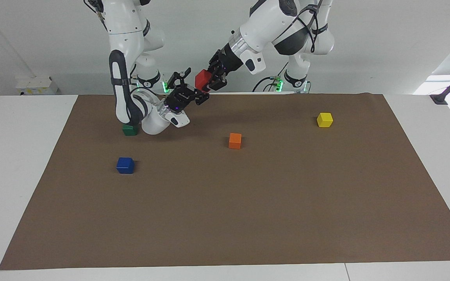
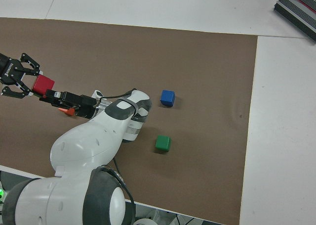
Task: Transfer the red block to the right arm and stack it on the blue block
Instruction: 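Grasp the red cube with the right gripper beside the left gripper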
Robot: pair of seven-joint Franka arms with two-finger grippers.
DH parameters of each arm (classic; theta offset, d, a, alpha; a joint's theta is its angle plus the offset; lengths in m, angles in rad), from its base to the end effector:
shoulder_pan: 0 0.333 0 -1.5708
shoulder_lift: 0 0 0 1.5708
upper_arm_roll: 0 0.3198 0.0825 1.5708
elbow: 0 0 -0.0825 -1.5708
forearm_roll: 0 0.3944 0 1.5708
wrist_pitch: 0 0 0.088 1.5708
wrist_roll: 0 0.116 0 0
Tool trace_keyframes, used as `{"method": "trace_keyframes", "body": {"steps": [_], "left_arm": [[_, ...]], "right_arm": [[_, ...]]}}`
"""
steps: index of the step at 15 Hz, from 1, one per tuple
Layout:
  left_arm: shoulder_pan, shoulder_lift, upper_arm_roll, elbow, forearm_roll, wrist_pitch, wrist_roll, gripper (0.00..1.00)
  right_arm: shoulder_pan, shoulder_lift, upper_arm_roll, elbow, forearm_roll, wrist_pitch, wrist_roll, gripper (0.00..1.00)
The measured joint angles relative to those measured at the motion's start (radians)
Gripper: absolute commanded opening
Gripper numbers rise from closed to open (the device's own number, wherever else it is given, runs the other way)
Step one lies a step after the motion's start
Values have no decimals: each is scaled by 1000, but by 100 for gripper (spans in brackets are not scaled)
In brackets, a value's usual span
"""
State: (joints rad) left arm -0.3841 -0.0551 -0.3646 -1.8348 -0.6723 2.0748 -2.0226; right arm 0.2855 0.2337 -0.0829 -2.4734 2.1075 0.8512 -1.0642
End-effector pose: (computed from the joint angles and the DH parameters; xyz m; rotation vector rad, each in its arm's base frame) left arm 0.4035 -0.4314 0.5801 1.9244 1.8239 -0.7559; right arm 0.4232 0.2156 0.3405 -0.7238 -0.0674 0.0100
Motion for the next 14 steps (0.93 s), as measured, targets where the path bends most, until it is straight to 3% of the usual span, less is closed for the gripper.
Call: {"method": "trace_keyframes", "body": {"steps": [1, 3, 4, 5, 6, 11, 12, 13, 14], "left_arm": [[-6, -9, 0, -12, -1, 4, -1, 0], [-8, -19, 1, -22, -1, 4, -2, 0], [-8, -22, 1, -24, -1, 4, -2, 0], [-8, -23, 1, -25, -1, 4, -2, 0], [-8, -24, 1, -28, -1, 4, -2, 0], [-8, -28, 2, -34, -2, 3, 14, 0], [-8, -28, 2, -34, -2, 3, 15, 9], [-8, -29, 3, -34, -2, 3, 16, 78], [-8, -30, 3, -34, -2, 3, 16, 100]], "right_arm": [[0, 0, -1, 3, 0, 0, 0, 100], [-1, 0, -3, 6, 1, 1, 0, 87], [-1, 0, -3, 6, 1, 4, 0, 71], [-1, 0, -3, 6, 1, 6, -2, 28], [0, 0, -3, 6, 1, 10, -12, 0], [12, 3, -2, 3, 1, 31, -55, 0], [12, 3, -2, 3, 1, 31, -56, 0], [13, 3, -2, 4, 1, 31, -56, 0], [13, 3, -1, 5, 1, 31, -56, 0]]}}
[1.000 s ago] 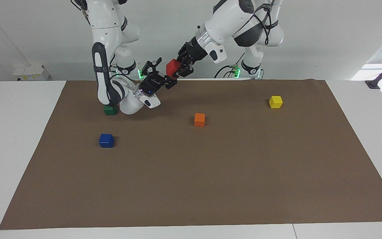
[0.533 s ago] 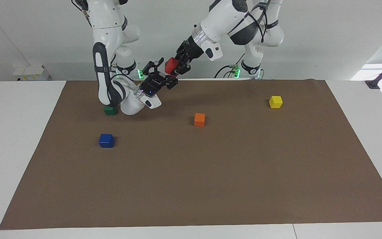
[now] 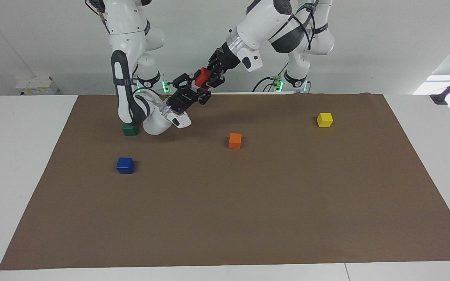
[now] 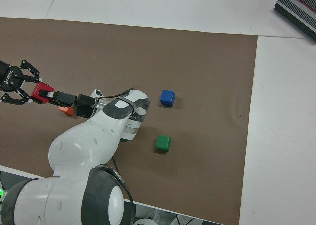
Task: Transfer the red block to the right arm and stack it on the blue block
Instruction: 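Open the left gripper and withdraw it while the right gripper holds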
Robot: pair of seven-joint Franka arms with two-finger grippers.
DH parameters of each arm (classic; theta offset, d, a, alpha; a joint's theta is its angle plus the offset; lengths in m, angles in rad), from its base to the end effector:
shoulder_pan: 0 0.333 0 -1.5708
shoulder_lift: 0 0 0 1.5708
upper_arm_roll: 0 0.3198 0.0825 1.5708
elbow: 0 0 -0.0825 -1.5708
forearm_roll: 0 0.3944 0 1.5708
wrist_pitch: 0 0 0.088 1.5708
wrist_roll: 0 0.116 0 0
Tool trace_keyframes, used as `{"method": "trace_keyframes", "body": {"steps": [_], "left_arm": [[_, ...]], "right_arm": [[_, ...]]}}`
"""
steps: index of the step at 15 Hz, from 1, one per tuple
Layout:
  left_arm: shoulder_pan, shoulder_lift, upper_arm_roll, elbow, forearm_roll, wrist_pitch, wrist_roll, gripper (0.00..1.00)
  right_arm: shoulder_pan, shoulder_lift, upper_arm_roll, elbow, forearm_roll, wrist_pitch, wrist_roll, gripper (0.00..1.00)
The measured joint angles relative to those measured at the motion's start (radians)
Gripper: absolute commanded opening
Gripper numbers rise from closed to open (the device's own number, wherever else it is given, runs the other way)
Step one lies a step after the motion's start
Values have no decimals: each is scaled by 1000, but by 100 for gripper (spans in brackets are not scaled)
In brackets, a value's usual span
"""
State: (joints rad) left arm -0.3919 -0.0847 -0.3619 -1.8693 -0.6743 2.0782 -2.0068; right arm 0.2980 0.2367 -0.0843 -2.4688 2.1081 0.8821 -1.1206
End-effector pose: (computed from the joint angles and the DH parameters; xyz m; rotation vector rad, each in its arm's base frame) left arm 0.3933 -0.4285 0.5782 1.9443 1.8098 -0.7409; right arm 0.4241 0.2211 0.3365 -0.7485 -0.0801 -0.0405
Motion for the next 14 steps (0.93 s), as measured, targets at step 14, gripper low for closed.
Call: {"method": "trace_keyframes", "body": {"steps": [14], "left_arm": [[351, -114, 34, -86, 102, -118, 577, 100]], "right_arm": [[-15, -3, -5, 102, 1, 85, 58, 0]]}}
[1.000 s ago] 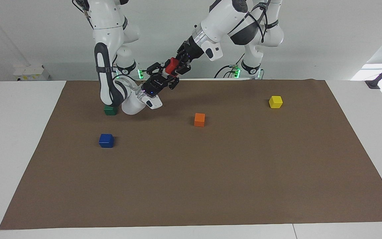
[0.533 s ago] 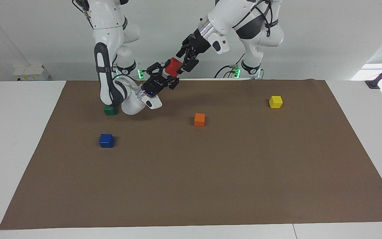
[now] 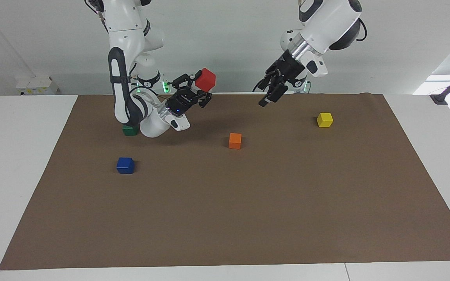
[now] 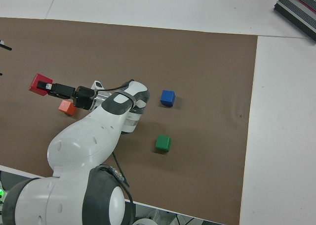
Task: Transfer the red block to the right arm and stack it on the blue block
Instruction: 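Open the left gripper and withdraw it while the right gripper holds, then carry the red cube with the right gripper toward the blue cube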
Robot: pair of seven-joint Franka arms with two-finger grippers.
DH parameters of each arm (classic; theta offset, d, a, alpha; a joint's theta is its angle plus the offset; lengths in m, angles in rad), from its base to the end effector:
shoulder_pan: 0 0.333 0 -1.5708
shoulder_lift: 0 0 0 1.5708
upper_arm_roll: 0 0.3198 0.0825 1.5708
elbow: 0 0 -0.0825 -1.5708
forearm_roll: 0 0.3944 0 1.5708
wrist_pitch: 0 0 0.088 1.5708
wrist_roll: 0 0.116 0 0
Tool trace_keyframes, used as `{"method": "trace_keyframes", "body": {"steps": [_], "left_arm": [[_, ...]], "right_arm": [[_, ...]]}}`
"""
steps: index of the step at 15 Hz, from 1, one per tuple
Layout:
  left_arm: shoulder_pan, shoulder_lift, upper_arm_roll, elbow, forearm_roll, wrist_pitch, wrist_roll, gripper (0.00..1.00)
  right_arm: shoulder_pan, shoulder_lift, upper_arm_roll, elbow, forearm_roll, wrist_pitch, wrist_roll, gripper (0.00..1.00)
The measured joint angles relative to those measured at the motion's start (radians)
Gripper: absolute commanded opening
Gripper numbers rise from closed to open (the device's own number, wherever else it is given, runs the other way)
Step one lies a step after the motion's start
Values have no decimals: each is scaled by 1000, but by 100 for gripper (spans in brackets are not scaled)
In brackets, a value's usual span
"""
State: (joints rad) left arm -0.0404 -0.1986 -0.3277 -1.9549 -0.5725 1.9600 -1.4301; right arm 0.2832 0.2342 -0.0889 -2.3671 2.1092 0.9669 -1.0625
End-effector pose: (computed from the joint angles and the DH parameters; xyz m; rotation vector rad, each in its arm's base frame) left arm 0.4806 -0.2417 0.5784 2.1772 1.5389 -0.3529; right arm 0.4613 0.2199 0.3597 -0.8030 -0.1082 -0.0622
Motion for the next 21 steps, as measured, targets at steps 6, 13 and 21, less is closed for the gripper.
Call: {"method": "trace_keyframes", "body": {"steps": [6, 13, 21], "left_arm": [[209, -1, 1, -55, 284, -54, 587, 100], [283, 44, -2, 24, 526, -148, 1057, 100], [262, 325, -5, 457, 631, -402, 1225, 100]], "right_arm": [[-17, -73, -4, 112, -8, 301, 228, 0], [-17, -258, -5, 234, -302, 757, 511, 0], [-15, -394, 3, 371, -929, 923, 893, 0]]}}
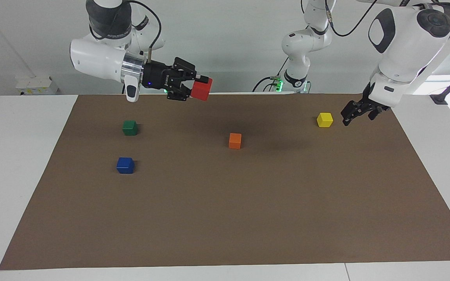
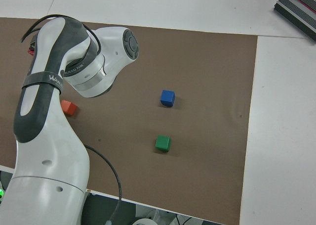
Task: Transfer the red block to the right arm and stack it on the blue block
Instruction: 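Carry the red cube with the right gripper toward the blue cube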
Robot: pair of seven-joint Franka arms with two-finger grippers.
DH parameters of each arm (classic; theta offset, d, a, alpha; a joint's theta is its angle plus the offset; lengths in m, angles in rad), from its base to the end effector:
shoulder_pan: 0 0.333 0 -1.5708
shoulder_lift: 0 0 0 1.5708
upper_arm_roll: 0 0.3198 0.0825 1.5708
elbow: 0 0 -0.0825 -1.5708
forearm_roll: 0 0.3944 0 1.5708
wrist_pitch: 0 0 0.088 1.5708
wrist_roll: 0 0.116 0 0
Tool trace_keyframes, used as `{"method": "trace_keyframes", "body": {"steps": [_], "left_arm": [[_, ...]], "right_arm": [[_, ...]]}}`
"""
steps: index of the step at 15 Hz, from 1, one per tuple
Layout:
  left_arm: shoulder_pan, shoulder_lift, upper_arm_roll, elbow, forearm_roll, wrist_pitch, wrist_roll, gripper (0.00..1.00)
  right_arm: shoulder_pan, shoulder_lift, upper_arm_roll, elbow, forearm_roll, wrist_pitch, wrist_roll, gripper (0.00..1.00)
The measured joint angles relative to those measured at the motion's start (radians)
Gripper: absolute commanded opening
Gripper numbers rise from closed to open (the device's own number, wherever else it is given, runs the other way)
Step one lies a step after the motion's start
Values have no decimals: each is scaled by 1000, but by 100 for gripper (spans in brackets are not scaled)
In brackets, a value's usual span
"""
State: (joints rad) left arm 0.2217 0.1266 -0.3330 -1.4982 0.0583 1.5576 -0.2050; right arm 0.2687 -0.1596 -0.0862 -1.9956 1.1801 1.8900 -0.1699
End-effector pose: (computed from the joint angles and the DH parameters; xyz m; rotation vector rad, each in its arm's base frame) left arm 0.5971 -0.0480 0.5831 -3.1107 -0.1462 0.0886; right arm 0.5181 0.1704 0.5770 -2.0034 0.0302 -0.0414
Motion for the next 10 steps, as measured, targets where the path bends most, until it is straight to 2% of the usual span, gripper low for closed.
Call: {"method": "trace_keyframes", "body": {"steps": [3, 5, 8, 10], "left_arm": [[-49, 9, 41, 21, 21, -37, 54, 100], [-148, -8, 151, -11, 19, -32, 66, 100], [-382, -41, 371, -68, 17, -5, 71, 100], [-421, -66, 403, -103, 4, -2, 71, 100]], "right_arm": [[-1, -20, -1, 60, -277, -22, 114, 0], [-1, -21, -1, 114, -464, -74, 189, 0], [-2, -21, -2, 181, -721, -160, 260, 0], [-5, -21, -3, 192, -854, -190, 282, 0]]}}
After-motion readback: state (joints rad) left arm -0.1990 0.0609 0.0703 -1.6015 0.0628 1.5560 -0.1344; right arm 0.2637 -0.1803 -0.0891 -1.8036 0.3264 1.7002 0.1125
